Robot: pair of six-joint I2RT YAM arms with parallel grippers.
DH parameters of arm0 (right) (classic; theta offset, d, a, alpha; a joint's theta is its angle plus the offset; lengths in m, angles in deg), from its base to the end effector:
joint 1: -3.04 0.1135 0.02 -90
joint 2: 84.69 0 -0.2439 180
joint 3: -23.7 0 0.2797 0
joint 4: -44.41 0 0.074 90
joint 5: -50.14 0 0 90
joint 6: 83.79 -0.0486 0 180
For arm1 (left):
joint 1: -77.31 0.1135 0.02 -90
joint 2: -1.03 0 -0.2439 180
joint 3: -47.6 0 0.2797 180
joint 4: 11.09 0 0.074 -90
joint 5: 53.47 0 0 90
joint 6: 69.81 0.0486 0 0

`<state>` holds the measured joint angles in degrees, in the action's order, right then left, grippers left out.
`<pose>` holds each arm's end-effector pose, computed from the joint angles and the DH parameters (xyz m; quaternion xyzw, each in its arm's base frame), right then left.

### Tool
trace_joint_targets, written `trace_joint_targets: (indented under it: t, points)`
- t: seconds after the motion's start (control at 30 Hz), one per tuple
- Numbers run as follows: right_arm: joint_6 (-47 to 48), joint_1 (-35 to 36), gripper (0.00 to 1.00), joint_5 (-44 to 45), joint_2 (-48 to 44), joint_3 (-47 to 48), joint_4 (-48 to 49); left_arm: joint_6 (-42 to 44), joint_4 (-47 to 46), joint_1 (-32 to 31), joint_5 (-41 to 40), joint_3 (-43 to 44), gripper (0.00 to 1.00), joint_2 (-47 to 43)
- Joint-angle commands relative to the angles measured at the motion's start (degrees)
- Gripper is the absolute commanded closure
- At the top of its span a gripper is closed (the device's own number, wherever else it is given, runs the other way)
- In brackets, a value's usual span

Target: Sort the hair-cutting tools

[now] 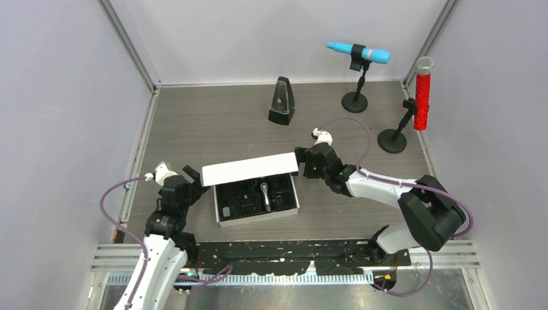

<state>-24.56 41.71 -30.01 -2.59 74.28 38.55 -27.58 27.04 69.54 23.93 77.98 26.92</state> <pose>0.2564 0.1946 0.1349 -0.0236 0.8936 0.1883 0.4068 0.1803 -0.0139 0.1746 -0.3484 0.8056 -0.1331 0.4604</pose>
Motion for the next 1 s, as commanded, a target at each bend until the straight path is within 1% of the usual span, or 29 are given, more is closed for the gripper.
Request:
trace_joint_targets:
  t: [0.0, 0.17, 0.3, 0.4, 0.5, 0.63, 0.73, 0.77, 0.8, 0.9, 0.97]
  points:
    - [-0.3, 0.4, 0.05, 2.2, -3.8, -1.5, 1.2, 0.6, 5.4, 0.0, -3.5, 2.0, 0.14, -1.9]
    - [0.3, 0.3, 0.04, 5.4, -9.3, -3.9, -1.5, 1.4, 13.9, 0.0, -7.3, 6.0, 0.13, -5.4]
    - [2.5, 0.3, 0.05, 9.2, -16.3, -3.9, -8.1, 3.4, 19.9, 0.1, -9.3, 12.6, 0.12, -8.1]
    - [4.1, 0.3, 0.05, 9.7, -21.8, -2.9, -12.5, 5.0, 22.9, 0.0, -8.4, 16.8, 0.11, -8.6]
    - [4.3, 0.4, 0.05, 8.4, -26.0, -2.1, -17.5, 6.1, 24.7, 0.0, -4.6, 20.0, 0.11, -7.6]
    - [3.2, 0.4, 0.05, 2.4, -30.5, -2.3, -19.9, 6.4, 23.7, 0.0, 4.7, 21.1, 0.10, -4.7]
    - [0.3, 0.4, 0.04, -4.7, -31.6, -2.7, -19.3, 5.4, 22.2, 0.1, 10.4, 20.0, 0.09, -1.2]
    - [-0.4, 0.4, 0.05, -6.2, -31.6, -2.9, -18.1, 4.9, 21.2, 0.0, 11.8, 19.4, 0.08, -0.3]
    - [-2.0, 0.4, 0.05, -9.7, -31.5, -3.4, -17.3, 4.4, 20.2, 0.1, 13.2, 18.7, 0.07, 0.7]
    - [-6.5, 0.4, 0.05, -16.5, -29.9, -5.0, -11.2, 2.4, 15.8, 0.1, 17.4, 16.1, 0.04, 3.1]
    - [-8.2, 0.3, 0.04, -18.3, -28.1, -5.5, -7.7, 1.7, 13.5, 0.1, 18.7, 14.8, 0.01, 4.2]
